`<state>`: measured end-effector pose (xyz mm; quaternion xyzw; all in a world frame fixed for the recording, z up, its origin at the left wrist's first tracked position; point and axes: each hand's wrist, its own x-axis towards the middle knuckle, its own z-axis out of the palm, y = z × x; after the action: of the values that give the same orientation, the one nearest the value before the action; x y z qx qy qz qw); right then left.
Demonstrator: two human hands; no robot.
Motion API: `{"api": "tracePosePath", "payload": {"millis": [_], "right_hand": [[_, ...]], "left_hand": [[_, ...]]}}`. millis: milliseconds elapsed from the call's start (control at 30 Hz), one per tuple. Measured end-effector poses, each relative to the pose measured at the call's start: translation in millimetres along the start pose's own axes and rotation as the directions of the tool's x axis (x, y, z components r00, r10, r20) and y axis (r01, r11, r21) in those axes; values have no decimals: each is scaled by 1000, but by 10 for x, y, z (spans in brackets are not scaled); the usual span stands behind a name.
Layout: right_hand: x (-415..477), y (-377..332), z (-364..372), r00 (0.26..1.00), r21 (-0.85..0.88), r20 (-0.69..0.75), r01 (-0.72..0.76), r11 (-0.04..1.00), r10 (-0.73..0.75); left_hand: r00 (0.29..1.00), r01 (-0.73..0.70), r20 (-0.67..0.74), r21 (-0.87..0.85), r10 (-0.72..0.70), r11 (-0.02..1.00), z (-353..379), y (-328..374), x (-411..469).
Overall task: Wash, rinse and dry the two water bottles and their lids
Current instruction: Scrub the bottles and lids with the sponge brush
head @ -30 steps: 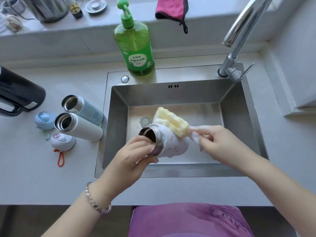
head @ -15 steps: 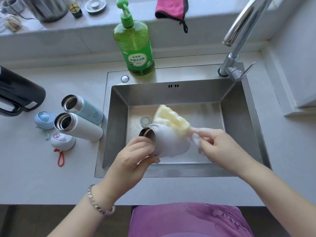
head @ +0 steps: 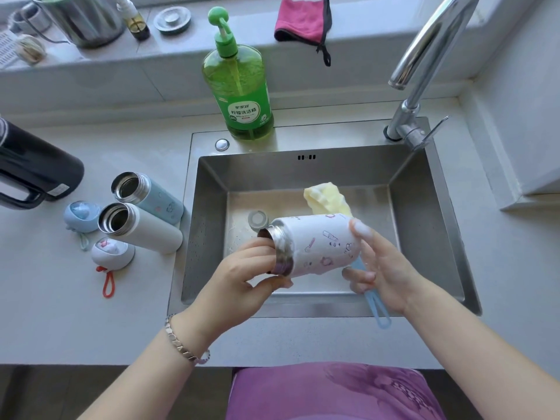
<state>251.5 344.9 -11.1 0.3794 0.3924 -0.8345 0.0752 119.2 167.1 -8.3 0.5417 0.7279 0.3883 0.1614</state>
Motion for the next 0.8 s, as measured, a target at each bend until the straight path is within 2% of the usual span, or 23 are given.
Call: {"api": "tracePosePath", "payload": {"millis": [67,133,200,233,267,300,333,367,433,500,567,600,667,733,800], "right_hand": [[24,21,-7,1000,26,-3,-21,999,21],[29,36,-15,999,52,-25,-24,998,26],[28,64,-29,998,44,-53,24,999,-21],[35,93,-46,995,16,-71,65,998,-64],[32,119,-56,988,-26,-91,123,992,-125],[18,142,-52,975,-81,-108,186,979,-194],[7,173,-46,959,-138,-115,242,960,-258],[-6,204,-35,946,-187,-113,280,942,-304],[-48,257,-13,927,-322,-107,310,895,-360],[-94,260,-21,883,-610,-110,303,732,-457],[-144,231,-84,815,-846,-107,227,483,-569],[-178,211,-75,802,-891,-93,197,408,-590],[-256,230,56,804,-927,-3,221,304,-595],[-331,306,238,811,-912,101,306,272,-576],[-293,255,259,838,-889,53,287,357,-542]], "left_hand": [[996,-64,73,52,60,997,-27,9,46],[991,-51,127,83,40,995,-43,0,64],[984,153,84,18,-154,988,-58,51,61],[943,332,56,-115,-327,936,-72,109,62],[859,502,72,-316,-507,805,-75,166,75],[760,606,149,-513,-632,608,-57,202,86],[669,656,232,-631,-706,414,-31,245,106],[605,682,269,-661,-750,313,1,260,120],[525,693,229,-674,-819,255,64,273,135],[509,664,111,-682,-854,307,110,257,113],[570,638,-45,-605,-820,477,112,262,80],[612,625,-106,-542,-784,561,109,277,66],[669,593,-174,-462,-723,660,130,298,36],[700,551,-231,-425,-675,718,155,309,25],[712,510,-268,-438,-649,741,164,315,29]]}}
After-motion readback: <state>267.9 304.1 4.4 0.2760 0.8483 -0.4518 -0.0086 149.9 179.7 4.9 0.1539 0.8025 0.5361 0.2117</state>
